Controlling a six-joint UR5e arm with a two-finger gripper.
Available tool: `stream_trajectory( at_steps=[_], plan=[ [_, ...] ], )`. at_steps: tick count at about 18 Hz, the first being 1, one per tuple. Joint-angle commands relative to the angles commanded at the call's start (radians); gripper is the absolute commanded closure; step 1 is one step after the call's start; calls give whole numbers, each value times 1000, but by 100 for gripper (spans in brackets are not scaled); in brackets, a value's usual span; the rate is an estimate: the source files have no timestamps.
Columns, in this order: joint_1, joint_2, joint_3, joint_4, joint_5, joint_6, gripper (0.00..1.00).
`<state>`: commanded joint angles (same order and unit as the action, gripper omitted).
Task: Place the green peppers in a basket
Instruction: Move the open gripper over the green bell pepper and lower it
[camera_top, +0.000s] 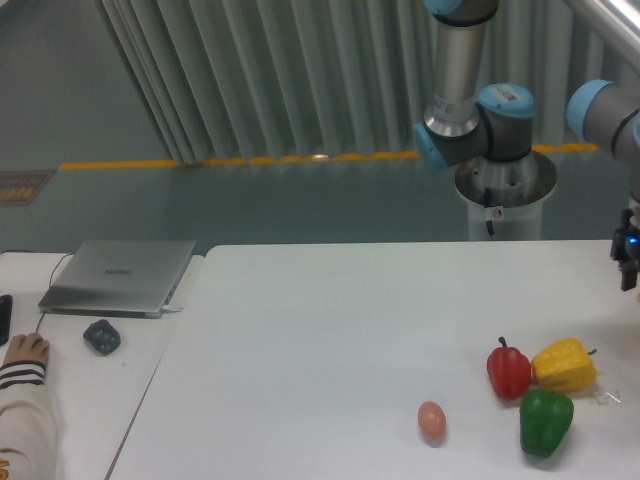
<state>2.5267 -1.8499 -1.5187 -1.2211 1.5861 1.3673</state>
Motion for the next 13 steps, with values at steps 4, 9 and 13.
stream_trajectory(
  at_steps=[4,9,13],
  plan=[
    [-58,-14,5,49,-2,-212,0],
    [-111,-31,17,60,-3,-413,0],
    [-146,-54,17,103,-6,-545,0]
  ],
)
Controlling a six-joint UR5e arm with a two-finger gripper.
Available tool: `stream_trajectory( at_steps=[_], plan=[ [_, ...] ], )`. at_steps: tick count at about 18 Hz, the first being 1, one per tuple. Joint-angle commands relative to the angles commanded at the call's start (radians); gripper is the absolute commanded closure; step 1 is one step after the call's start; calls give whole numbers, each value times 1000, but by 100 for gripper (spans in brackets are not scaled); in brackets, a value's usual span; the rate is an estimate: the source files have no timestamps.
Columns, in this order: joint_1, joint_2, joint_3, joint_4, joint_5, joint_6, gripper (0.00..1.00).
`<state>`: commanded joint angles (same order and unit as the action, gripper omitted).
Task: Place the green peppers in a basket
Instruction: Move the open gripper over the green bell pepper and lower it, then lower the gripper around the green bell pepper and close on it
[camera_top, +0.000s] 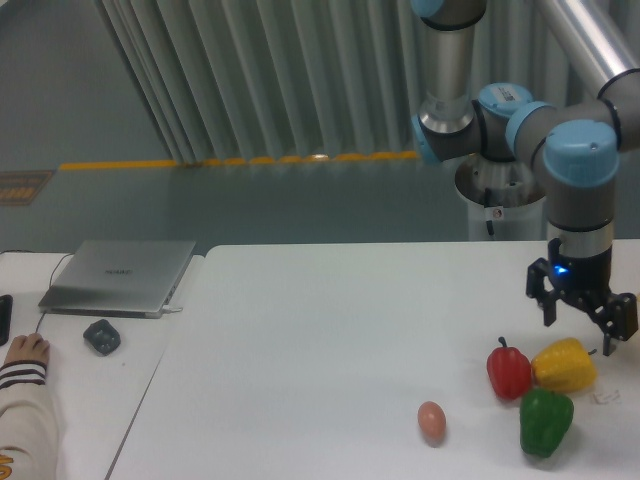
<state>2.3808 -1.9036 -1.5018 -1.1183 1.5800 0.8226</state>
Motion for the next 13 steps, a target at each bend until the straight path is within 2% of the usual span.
stream_trajectory(
  at_steps=[3,7,13],
  plan=[
    [-28,-17,0,37,-3,-126,0],
    [-42,-54,2,58,-3,-269,0],
    [-38,-90,9,78,-2,-298,0]
  ],
)
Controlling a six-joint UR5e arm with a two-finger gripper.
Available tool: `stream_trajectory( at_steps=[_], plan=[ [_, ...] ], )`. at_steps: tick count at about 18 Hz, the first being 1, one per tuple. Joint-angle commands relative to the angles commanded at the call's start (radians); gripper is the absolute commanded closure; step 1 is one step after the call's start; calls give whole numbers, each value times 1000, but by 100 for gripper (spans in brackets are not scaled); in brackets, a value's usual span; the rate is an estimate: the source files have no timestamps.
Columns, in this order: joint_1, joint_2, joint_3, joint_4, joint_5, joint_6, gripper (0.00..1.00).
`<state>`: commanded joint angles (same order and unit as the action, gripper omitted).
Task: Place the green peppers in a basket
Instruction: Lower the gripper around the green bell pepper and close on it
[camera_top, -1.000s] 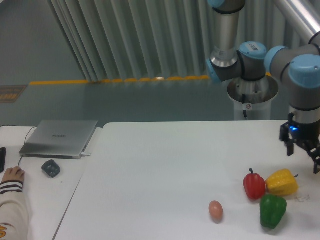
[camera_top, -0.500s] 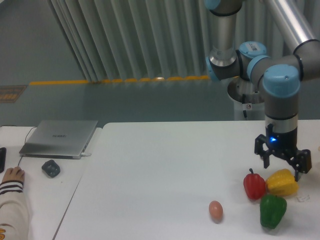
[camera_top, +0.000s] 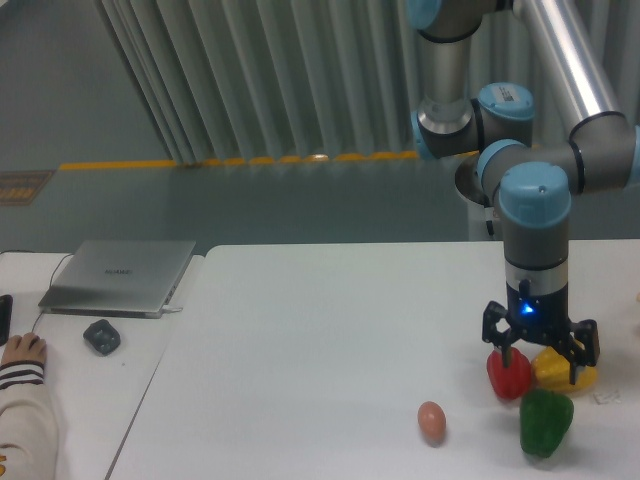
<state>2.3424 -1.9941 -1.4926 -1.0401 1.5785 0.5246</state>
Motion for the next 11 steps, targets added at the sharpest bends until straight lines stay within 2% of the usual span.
stream_trajectory(
  at_steps=[7,11],
  plan=[
    [0,-38,15,21,6,-11,0],
    [2,-41,17,21,6,-12,0]
  ],
)
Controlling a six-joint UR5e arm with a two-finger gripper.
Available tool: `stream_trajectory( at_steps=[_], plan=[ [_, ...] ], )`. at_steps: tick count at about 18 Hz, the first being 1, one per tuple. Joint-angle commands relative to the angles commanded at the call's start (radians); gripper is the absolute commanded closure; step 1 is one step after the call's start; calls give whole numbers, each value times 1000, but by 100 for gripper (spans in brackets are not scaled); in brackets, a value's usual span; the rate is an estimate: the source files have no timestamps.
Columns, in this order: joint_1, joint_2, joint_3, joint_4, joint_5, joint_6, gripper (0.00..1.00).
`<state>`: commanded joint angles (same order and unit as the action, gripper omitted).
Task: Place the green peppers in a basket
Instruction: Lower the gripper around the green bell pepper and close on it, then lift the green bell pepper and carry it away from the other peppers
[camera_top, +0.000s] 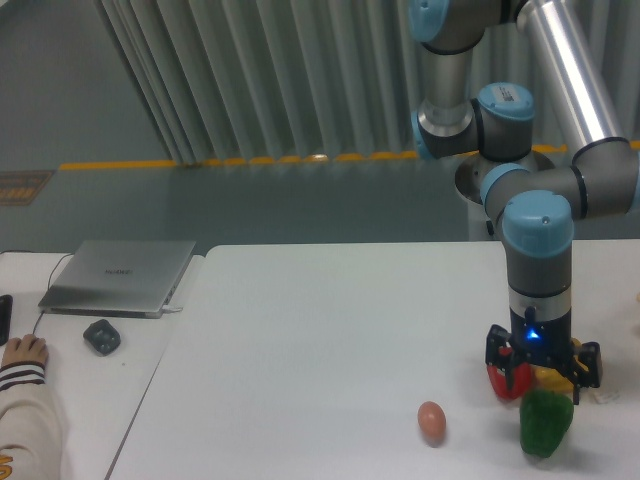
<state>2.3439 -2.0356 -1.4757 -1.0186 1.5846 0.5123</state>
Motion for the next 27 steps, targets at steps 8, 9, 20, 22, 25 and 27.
stream_trajectory(
  at_steps=[8,9,20,22,25,27],
  plan=[
    [0,-34,2,20,2,0,0],
    [0,-35,2,20,2,0,0],
    [-2,-72,14,21,38,6,14],
    [-2,-72,14,21,38,8,34],
    [-2,-71,14,21,38,8,52],
    [-2,-66,14,21,37,8,58]
  ],
)
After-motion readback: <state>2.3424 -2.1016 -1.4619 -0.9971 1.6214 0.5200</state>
